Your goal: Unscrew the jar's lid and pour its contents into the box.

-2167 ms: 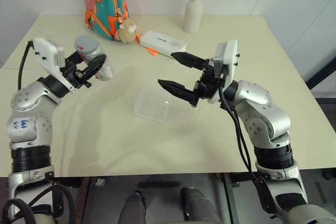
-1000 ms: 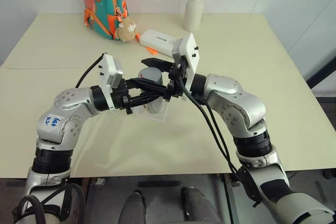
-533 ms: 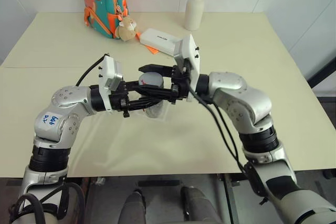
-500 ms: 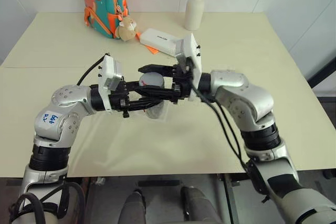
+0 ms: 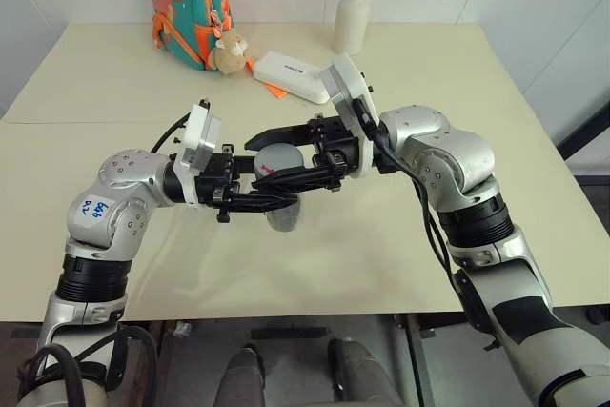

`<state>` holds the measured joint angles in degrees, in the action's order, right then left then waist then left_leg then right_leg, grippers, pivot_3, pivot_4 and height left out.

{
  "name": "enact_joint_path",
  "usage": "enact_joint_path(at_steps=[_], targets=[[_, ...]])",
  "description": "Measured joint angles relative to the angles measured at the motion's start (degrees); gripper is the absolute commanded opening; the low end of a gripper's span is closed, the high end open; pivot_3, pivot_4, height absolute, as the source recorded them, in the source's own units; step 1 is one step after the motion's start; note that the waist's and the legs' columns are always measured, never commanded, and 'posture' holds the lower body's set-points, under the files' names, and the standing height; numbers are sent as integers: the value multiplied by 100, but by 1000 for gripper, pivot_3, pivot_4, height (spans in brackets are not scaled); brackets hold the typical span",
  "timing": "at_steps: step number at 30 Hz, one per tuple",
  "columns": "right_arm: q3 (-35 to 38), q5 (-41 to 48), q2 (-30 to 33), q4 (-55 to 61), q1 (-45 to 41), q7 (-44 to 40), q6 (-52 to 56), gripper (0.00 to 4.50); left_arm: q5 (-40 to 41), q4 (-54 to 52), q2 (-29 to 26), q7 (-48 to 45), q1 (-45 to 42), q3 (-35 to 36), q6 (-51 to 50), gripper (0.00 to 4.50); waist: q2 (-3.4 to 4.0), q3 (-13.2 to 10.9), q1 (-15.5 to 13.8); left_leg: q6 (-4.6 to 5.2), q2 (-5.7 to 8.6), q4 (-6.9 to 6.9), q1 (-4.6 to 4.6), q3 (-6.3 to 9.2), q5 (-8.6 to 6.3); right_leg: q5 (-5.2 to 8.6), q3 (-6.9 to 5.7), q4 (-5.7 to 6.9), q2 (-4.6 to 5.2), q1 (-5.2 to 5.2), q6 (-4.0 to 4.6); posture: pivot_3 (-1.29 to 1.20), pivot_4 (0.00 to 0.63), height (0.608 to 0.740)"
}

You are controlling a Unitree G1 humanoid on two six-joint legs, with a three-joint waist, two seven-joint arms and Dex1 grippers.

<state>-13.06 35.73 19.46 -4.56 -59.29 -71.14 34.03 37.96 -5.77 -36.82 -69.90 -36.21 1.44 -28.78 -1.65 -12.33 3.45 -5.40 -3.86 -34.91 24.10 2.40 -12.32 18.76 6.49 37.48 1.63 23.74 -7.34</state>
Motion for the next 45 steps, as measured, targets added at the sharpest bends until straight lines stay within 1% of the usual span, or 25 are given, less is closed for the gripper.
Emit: enact_joint_path(at_steps=[2,3,5,7,9,13,16,18,21,25,30,37,45], targets=[[0,-2,-11,0,1,16,0,2574,1,-4,0,4,8,12,2,2058,0,0,-1,0,0,-6,0,1,0,0,0,3,0,0,0,0,150,740],[0,-2,-16,0,1,33,-2,3294,1,-3,-1,7,9,18,2,2058,0,0,-2,0,0,-8,0,0,0,0,0,4,0,-1,0,0,150,740],[78,-40,-6,-43,3,111,-11,3788,14,0,-13,15,28,119,2,2058,0,0,-2,0,0,-10,0,1,0,0,0,5,0,-1,-1,0,150,740],[230,-39,-6,-121,-5,236,67,4474,55,-3,-103,16,31,236,-63,2058,0,0,0,0,0,-10,0,1,0,-1,0,7,0,-1,-1,0,150,740],[251,-44,-5,-195,-22,296,120,4474,69,-6,-252,-19,45,248,-154,2058,1,-1,9,1,0,-9,0,1,0,0,1,7,-1,0,-1,0,150,740],[283,-37,-8,-310,-248,284,143,4474,85,-3,-302,-6,47,380,-240,2058,4,-3,9,1,0,-8,2,1,0,0,1,6,-1,1,-1,0,150,740],[572,-82,99,-384,-366,433,115,4474,81,-10,-350,-77,48,387,-228,2058,4,-2,-9,1,0,-8,2,1,-1,0,0,4,-1,0,-1,0,150,740],[603,-114,121,-334,-344,499,200,4474,71,-9,-349,-75,47,387,-222,2058,4,-3,-15,1,0,-8,3,1,-1,0,0,3,-1,0,-1,0,150,740],[520,-123,54,-11,-228,669,412,4474,-15,-1,-349,-69,47,378,-127,2058,4,-3,-3,1,0,-7,3,1,-1,0,1,3,-1,1,-1,0,150,740],[346,-193,-218,420,-110,1078,628,4474,-123,31,-314,15,47,366,-53,2058,4,-3,35,1,-1,-6,2,2,0,0,2,10,-3,5,-1,0,150,740],[111,-435,-459,492,-102,1536,741,4474,-260,203,-212,121,30,353,117,2058,4,-3,12,1,0,-12,3,2,0,0,2,13,-2,4,0,0,150,740],[46,-663,-670,368,-115,1778,602,4474,-268,213,-115,191,-23,306,141,2058,4,-3,5,1,0,-8,3,2,0,0,2,11,-3,5,-1,0,150,740],[45,-756,-655,-28,-263,1602,294,4474,-267,217,-106,406,-22,316,134,2058,4,-3,3,1,0,-9,3,2,0,0,2,12,-3,4,-1,0,150,740]])
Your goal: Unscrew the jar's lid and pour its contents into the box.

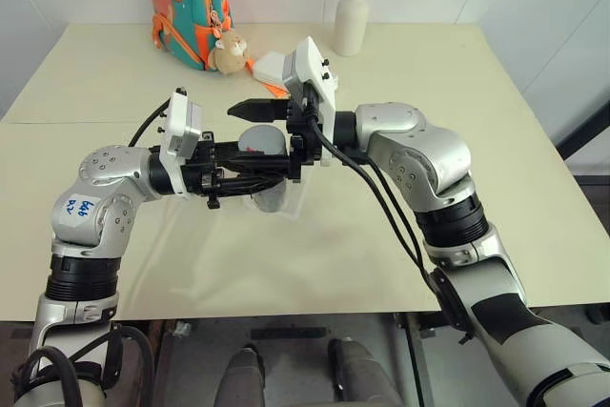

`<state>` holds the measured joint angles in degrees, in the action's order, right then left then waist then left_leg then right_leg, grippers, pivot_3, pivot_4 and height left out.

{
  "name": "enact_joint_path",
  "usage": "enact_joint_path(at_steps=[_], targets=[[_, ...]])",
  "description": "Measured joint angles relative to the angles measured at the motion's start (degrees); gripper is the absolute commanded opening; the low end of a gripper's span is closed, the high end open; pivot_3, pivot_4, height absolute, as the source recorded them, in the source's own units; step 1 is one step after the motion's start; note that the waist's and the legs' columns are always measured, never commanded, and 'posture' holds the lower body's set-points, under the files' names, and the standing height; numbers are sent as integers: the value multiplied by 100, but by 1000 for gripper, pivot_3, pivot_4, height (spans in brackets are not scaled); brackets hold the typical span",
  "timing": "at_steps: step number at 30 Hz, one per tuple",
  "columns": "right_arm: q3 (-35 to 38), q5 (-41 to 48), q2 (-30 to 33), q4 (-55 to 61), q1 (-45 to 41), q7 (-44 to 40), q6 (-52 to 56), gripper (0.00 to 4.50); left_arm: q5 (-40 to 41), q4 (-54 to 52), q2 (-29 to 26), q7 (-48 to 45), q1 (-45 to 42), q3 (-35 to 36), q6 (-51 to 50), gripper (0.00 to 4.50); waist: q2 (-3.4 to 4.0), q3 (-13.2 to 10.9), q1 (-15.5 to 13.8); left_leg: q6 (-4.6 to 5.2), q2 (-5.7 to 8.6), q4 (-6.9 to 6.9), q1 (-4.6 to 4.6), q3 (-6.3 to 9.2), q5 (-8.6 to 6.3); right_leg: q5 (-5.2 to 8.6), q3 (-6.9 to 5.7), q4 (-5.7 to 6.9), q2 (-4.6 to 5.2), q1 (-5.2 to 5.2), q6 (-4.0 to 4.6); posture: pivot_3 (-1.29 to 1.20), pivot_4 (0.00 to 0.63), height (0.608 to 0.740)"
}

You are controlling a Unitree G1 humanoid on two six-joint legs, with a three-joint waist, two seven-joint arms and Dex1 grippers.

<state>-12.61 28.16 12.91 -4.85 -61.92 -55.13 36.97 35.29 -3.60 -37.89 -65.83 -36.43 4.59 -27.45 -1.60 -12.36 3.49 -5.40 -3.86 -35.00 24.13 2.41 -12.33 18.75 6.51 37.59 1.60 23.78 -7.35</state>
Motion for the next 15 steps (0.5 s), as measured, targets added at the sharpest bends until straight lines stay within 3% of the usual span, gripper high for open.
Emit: enact_joint_path(at_steps=[15], targets=[[36,124,859,-277,16,-774,-447,4474,-21,92,-30,151,63,5,-4,2058,0,0,0,0,0,-1,0,0,0,0,0,-1,0,0,0,0,150,740]])
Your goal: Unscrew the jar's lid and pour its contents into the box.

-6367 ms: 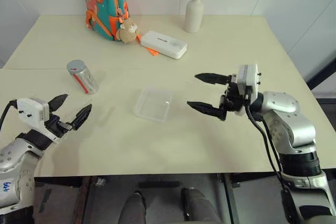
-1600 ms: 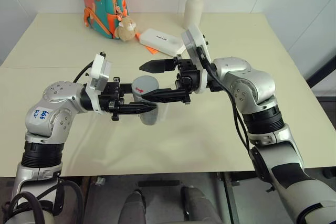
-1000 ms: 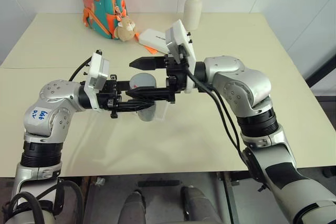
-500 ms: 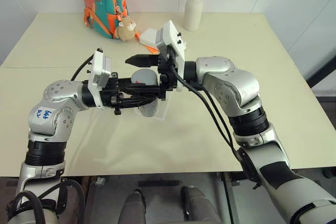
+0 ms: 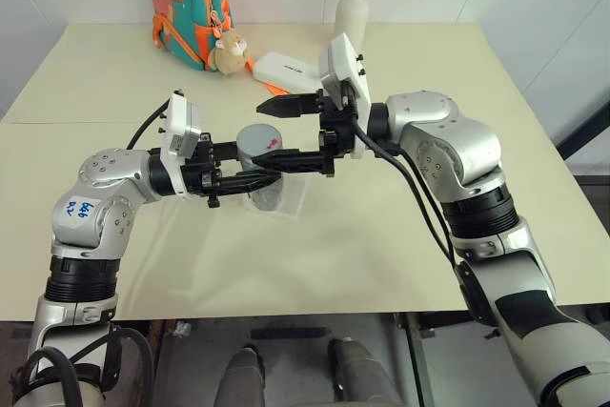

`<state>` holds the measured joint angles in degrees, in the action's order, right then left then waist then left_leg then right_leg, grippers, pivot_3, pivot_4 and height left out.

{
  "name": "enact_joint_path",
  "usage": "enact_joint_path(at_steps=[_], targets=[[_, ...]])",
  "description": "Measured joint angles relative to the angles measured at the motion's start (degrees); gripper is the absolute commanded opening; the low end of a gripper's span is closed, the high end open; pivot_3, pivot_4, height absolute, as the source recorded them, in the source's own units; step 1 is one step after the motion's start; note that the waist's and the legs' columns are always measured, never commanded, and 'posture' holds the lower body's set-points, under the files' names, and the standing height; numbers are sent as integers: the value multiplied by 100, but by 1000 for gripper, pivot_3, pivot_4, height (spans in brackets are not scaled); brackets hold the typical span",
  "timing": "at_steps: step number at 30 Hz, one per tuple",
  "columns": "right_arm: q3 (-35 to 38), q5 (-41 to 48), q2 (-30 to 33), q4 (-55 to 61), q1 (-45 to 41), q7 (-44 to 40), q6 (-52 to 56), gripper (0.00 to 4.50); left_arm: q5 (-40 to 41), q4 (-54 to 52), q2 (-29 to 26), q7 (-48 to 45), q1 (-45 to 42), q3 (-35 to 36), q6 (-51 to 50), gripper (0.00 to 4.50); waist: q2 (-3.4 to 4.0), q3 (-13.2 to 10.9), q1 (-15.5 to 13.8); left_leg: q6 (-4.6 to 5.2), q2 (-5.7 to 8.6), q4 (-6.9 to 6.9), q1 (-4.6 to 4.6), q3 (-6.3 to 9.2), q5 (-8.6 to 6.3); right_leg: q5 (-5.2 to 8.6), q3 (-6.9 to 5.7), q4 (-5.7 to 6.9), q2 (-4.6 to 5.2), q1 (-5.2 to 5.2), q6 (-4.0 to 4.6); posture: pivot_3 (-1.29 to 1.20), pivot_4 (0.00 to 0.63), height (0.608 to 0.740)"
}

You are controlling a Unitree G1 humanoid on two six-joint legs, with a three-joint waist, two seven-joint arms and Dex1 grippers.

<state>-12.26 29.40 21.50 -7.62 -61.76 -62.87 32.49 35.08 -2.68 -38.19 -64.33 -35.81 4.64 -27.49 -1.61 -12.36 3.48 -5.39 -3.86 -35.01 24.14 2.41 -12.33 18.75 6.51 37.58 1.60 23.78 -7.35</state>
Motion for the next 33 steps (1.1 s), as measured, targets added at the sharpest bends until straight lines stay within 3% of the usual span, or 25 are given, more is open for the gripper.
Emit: enact_joint_path(at_steps=[6,13,20,33], targets=[[637,-46,495,-373,179,96,26,4474,99,-159,-100,-306,77,105,0,2058,0,0,-33,0,1,-1,1,0,0,0,1,-6,1,-2,0,0,150,740],[647,118,449,-329,181,-230,185,4474,100,-158,-102,-407,76,102,-1,2058,2,-1,66,0,0,1,0,0,0,0,1,-4,0,-2,0,0,150,740],[792,601,-4,249,105,-69,749,4474,94,-158,-102,-406,76,102,1,2058,2,-1,120,0,0,0,-1,1,0,0,1,3,0,-1,0,0,150,740],[-50,10,-557,752,-47,603,839,4474,79,-157,-101,-401,76,99,15,2058,2,-1,118,0,0,-1,0,3,0,0,1,4,0,-1,0,0,150,740]])
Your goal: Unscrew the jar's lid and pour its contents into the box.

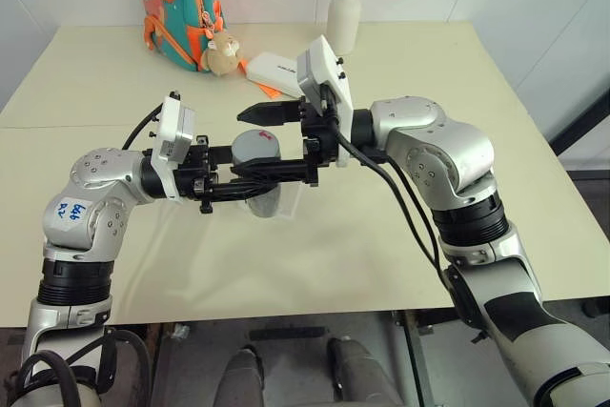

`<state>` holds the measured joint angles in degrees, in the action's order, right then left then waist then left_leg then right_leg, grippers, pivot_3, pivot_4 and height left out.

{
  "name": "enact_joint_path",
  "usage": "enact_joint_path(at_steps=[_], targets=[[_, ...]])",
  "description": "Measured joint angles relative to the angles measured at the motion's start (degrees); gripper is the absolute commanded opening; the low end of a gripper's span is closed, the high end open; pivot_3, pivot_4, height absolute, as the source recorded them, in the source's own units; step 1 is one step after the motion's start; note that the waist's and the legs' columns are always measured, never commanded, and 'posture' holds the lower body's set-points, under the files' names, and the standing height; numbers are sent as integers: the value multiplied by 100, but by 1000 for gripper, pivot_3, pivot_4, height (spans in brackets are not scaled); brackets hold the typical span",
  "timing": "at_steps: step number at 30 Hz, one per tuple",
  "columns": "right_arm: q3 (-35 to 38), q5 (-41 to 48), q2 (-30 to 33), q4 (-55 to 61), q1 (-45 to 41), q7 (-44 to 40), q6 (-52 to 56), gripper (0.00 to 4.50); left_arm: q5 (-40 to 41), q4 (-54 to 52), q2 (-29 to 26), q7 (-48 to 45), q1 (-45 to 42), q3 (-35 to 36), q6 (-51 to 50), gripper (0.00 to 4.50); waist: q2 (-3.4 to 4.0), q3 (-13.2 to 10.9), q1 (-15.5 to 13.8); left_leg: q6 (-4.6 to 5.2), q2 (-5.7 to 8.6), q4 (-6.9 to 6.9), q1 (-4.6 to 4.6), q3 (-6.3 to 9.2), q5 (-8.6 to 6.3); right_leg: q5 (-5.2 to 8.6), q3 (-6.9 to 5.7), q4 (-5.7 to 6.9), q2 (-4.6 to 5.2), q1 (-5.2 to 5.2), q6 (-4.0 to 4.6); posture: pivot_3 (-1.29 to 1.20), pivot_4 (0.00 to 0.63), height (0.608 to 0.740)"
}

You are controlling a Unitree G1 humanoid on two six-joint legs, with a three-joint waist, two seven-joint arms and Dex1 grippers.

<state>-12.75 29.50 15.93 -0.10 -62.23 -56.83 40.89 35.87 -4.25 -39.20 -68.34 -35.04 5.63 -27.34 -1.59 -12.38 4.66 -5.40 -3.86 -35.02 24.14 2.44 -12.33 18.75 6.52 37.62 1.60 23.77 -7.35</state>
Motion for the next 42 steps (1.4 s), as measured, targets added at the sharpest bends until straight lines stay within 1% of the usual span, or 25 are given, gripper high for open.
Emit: enact_joint_path(at_steps=[11,30,42], targets=[[65,80,-64,-128,-30,78,171,4474,-10,0,0,59,2,1,0,2058,0,0,0,0,0,0,0,0,0,0,0,0,0,0,0,0,150,740],[190,324,607,-218,92,-466,254,4474,-40,18,-21,121,50,5,-5,2058,0,0,3,0,0,0,0,0,0,0,1,0,0,0,0,0,150,740],[201,365,658,-224,143,-503,295,4474,-39,18,-22,110,64,4,-5,2058,0,0,2,0,0,0,0,0,0,0,0,0,0,0,0,0,150,740]])
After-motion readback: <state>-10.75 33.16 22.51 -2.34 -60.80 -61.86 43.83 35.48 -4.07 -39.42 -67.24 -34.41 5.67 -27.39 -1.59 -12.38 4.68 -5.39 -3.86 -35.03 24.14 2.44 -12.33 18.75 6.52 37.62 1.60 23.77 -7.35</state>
